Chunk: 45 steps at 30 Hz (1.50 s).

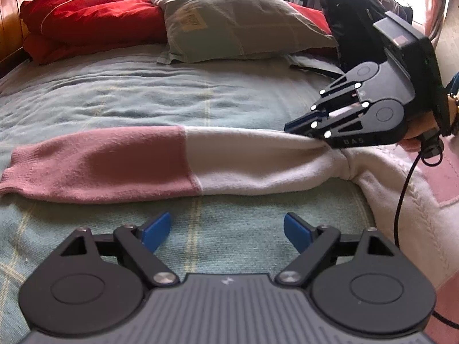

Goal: Fold clothes

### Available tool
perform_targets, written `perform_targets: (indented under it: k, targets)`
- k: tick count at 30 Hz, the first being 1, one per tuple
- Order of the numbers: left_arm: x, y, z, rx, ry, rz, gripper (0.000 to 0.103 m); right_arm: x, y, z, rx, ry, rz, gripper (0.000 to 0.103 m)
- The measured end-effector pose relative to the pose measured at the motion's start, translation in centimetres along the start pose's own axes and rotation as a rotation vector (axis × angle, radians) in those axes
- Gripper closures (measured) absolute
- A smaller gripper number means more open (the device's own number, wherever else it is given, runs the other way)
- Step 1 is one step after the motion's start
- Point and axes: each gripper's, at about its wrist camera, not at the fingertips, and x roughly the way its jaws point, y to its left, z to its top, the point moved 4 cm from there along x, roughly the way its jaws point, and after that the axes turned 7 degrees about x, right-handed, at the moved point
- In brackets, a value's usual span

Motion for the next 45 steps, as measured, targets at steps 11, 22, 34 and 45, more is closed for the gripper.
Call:
perform_targets:
  k: [11,22,34,45]
  targets:
    - [-0.4,0.6,0.4,-0.039,-0.021,-0.015,0.017,1.2,-4.2,2.8,0.152,-0.092,-0.126,0.099]
    - [-3.6,3.7,0.3,-0.110,-0.071,0.035,0.017,1.2,-2.5,6.0,0.233,-0.162,0.046,0.090]
    - [-6.5,8.0,-2.4,-0.187,-0.072,0.107,0.017,5.9,6.0,8.7,0.019,-0.122,0.100,0.076]
    - [-5.8,8.5,-3.3,-0.196,-0.062,0.083,0.016,7.3,6.9,8.0,-0.005,-0.081,0.097,0.087]
